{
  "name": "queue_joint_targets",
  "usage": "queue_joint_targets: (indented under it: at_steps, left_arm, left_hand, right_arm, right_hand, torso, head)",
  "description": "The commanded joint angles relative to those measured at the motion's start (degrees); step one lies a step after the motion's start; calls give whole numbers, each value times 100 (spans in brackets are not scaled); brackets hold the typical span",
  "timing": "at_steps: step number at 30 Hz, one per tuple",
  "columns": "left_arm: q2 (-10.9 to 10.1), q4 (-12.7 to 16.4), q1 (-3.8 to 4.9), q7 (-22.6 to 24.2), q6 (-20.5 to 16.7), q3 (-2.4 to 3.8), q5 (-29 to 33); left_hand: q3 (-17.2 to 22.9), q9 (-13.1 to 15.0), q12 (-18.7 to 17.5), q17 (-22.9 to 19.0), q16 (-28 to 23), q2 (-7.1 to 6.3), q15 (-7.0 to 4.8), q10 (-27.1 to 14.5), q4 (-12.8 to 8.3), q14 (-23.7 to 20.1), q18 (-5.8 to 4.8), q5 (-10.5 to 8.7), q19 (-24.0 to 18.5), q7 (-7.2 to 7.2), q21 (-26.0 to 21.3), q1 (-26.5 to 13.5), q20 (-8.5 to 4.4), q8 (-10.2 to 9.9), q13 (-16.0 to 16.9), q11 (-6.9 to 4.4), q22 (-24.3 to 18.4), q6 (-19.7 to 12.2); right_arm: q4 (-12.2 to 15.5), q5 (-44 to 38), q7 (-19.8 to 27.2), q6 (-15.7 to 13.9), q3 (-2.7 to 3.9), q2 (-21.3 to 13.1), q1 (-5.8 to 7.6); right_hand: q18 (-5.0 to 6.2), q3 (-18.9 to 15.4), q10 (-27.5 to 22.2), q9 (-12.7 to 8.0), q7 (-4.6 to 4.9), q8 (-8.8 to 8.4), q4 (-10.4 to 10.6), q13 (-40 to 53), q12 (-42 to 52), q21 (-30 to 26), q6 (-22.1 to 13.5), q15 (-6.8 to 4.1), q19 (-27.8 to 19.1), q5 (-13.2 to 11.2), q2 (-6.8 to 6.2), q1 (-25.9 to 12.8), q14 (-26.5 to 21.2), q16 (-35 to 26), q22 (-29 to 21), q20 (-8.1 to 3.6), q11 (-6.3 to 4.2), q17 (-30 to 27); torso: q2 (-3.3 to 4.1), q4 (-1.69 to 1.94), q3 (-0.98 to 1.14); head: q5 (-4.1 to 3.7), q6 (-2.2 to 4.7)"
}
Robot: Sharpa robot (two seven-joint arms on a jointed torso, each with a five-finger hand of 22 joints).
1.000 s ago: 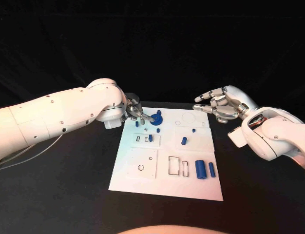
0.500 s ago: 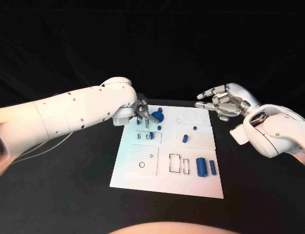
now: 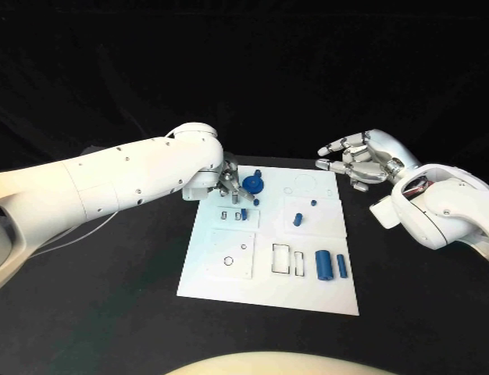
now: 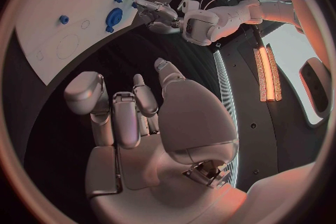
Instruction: Assemble the parts on the task board
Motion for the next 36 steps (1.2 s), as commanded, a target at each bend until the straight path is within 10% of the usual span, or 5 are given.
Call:
queue_joint_targets:
  at_steps: [1, 14, 36]
  left_arm:
    - [46, -38, -41, -44, 320, -2, -104]
    - [99, -88, -192, -49, 366, -2, -18]
    - [62, 64, -207, -41, 398, 3, 134]
  left_hand:
    - [84, 52, 40, 1508, 14, -81, 3, -16, 3, 602, -82, 3, 68, 0, 34, -35, -6, 55, 5, -22, 16, -71]
    - [265, 157, 45, 1508, 14, -157, 2, -24, 7, 602, -86, 3, 74, -4, 46, -131, -6, 116, 10, -24, 43, -116]
    - [408, 231, 53, 1508, 14, -150, -1, -19, -14, 602, -94, 3, 85, -11, 68, -109, -6, 162, 16, -30, 90, -136]
  right_arm:
    - [-7, -43, -28, -27, 4, 12, 3]
    - [-44, -45, -41, -21, 4, 51, 2]
    - [-132, -45, -73, 16, 4, 120, 1]
  right_hand:
    - [74, -29, -38, 8, 7, 21, 13, -10, -20, -28, -47, -12, -12, 18, -5, 36, 254, -20, -5, 8, 9, 568]
    - [77, -29, -41, 8, 8, 24, 15, -14, -22, -45, -47, -12, -15, 39, -4, 37, 250, -31, -19, 8, 8, 559]
    - [77, -29, -29, 10, 7, 29, 22, -3, -12, -51, -44, -12, -14, 56, 1, 32, 248, -39, -22, 8, 9, 553]
  torso:
    - [-1, -9, 8]
    - [-2, -17, 16]
    - [4, -12, 15]
  head:
    - [22, -3]
    - [37, -20]
    - [18, -31]
